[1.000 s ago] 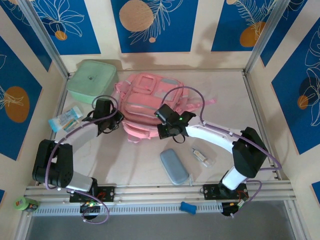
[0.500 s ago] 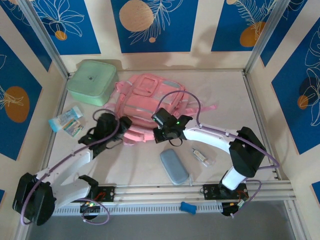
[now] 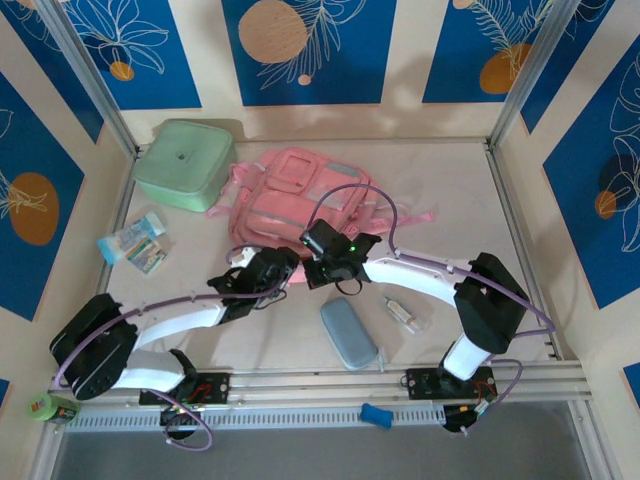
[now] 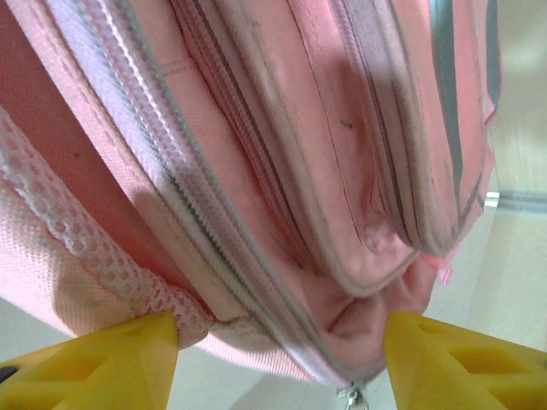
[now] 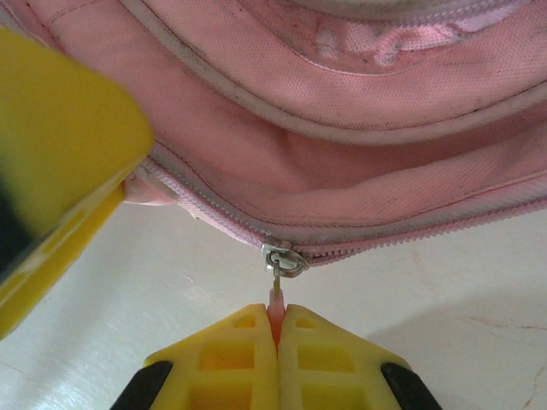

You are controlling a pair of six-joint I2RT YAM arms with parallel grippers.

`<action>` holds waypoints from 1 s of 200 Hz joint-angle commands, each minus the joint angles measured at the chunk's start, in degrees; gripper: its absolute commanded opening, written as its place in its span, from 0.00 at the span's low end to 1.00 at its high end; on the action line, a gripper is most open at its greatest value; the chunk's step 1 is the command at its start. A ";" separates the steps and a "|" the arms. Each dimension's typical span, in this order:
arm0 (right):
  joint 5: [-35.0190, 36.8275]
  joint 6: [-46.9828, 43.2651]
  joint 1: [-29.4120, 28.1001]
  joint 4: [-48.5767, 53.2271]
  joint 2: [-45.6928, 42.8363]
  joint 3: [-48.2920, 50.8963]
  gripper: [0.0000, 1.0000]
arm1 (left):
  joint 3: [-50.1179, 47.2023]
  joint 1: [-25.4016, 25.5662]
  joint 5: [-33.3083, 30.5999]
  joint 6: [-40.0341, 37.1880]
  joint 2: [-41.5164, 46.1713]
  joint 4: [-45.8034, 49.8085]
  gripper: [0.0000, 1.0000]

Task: Pack the student bag
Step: Zip the student bag at the top-center of the table.

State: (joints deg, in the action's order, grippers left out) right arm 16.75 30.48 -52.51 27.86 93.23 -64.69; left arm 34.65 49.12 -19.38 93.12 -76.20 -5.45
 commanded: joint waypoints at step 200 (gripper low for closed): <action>7.88 -0.44 11.59 3.20 -3.65 8.11 0.00 | -1.26 -18.38 2.65 -19.64 15.17 15.29 0.00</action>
State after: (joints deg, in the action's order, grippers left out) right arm 21.41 29.85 -44.42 26.09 90.00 -57.63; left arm 34.52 35.24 -16.14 80.34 -64.14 7.22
